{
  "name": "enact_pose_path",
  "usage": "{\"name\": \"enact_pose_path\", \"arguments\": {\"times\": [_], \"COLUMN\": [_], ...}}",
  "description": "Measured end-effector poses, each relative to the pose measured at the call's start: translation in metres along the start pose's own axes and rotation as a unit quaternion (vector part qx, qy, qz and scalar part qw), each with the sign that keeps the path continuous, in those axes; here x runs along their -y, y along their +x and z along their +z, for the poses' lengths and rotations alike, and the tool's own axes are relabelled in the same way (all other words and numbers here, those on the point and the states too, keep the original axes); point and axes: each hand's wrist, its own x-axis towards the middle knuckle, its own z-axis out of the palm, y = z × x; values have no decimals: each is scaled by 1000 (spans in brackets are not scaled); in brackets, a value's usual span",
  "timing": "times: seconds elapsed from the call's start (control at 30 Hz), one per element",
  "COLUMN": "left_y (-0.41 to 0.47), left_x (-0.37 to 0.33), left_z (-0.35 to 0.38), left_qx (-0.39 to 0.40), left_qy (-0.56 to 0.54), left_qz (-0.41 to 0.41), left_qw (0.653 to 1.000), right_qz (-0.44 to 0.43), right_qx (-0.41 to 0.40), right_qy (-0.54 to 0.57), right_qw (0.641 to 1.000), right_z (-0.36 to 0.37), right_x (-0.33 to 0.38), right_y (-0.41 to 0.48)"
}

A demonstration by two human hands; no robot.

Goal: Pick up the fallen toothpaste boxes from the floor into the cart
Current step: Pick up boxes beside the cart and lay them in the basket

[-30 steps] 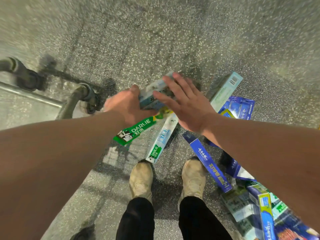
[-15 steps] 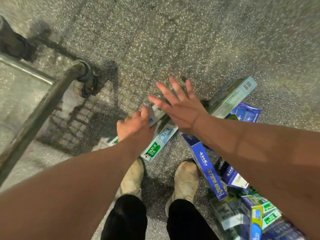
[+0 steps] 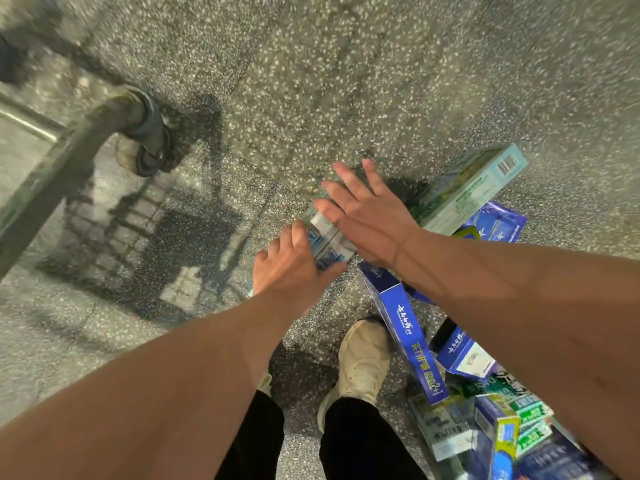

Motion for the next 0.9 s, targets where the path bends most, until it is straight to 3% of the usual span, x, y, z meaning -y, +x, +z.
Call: {"name": "enact_pose_path", "arguments": {"times": [0.1, 0.23, 0.47, 0.57, 0.67, 0.77, 0.9], "left_y": [-2, -3, -19, -47, -89, -147, -244], "left_x": [-2, -7, -9, -17, -29, -49, -91], "left_z": [6, 17, -17, -58, -118, -189, -287], "left_qx": [23, 18, 1, -1, -26, -63, -79], "left_qy": [74, 93, 110, 130, 145, 159, 153], "left_qz": [-30, -79, -10, 21, 67, 98, 118], "left_qw": [997, 992, 994, 991, 987, 980, 978], "right_qz": [-18, -31, 3, 21, 48, 64, 84], "right_qx": [-38, -50, -40, 8, -65, -54, -103], "right_qy": [-22, -78, -23, 7, 27, 51, 68], "right_qw": [999, 995, 999, 1000, 996, 995, 989], "right_z": [1, 16, -15, -59, -116, -193, -327], "right_x": [4, 18, 16, 9, -2, -14, -28], "right_y": [3, 10, -13, -38, -73, -118, -204]}}
